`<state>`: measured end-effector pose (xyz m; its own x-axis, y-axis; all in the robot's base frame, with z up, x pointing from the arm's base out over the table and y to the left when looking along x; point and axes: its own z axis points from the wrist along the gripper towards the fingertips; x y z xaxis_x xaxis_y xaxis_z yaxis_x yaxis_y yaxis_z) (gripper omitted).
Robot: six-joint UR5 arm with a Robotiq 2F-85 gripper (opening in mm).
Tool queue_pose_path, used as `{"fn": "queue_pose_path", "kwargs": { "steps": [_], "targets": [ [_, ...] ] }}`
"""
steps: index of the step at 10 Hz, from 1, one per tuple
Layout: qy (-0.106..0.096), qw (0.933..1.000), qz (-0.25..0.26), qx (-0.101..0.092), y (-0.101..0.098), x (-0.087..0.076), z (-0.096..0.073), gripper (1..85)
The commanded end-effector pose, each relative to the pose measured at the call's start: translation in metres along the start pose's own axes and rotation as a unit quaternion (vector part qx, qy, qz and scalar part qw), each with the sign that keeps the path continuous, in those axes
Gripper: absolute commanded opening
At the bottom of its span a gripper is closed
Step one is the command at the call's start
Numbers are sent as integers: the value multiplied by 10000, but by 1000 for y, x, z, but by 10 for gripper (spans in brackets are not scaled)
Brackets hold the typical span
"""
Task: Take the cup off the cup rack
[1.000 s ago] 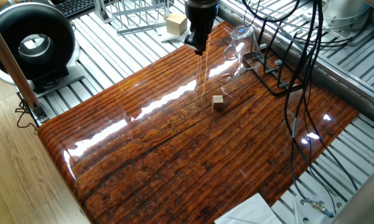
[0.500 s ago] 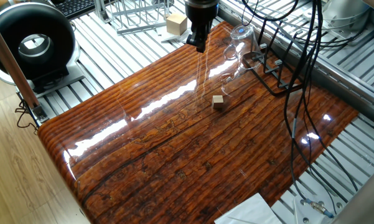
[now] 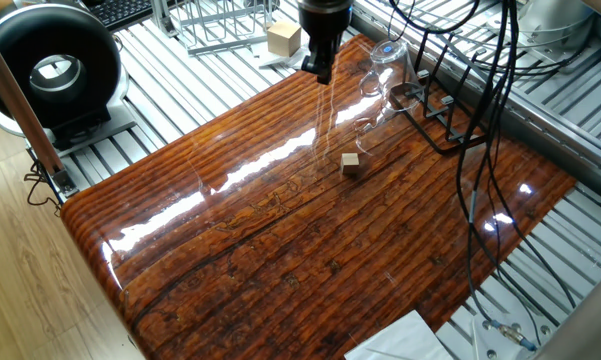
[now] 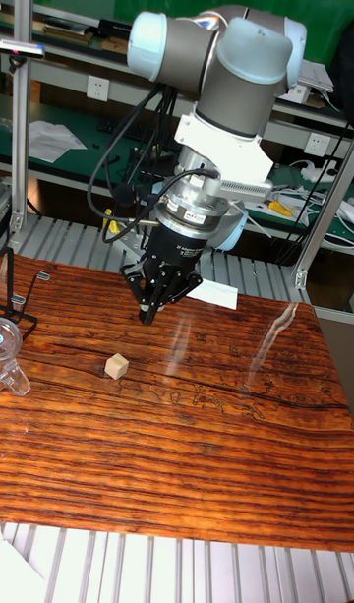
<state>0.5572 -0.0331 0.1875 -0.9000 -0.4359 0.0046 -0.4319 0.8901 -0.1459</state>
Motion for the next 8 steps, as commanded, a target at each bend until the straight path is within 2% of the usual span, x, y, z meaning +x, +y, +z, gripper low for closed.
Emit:
{"fn": "queue_pose_path", "kwargs": {
  "steps": [1, 2, 3, 4, 6, 7, 8],
  "targets": [
    [-52, 10000, -69, 6, -1, 2, 4, 13],
    [-9, 9996, -224, 140, -8, 4, 4, 13],
    [29, 9963, -657, 553, -29, 5, 2, 13],
    [234, 9934, -867, 715, -39, 14, 1, 13],
    [204, 9936, -831, 731, -39, 12, 1, 13],
    [242, 9917, -886, 895, -48, 13, -1, 13],
    [239, 9916, -887, 905, -48, 13, -1, 13]
  ]
}}
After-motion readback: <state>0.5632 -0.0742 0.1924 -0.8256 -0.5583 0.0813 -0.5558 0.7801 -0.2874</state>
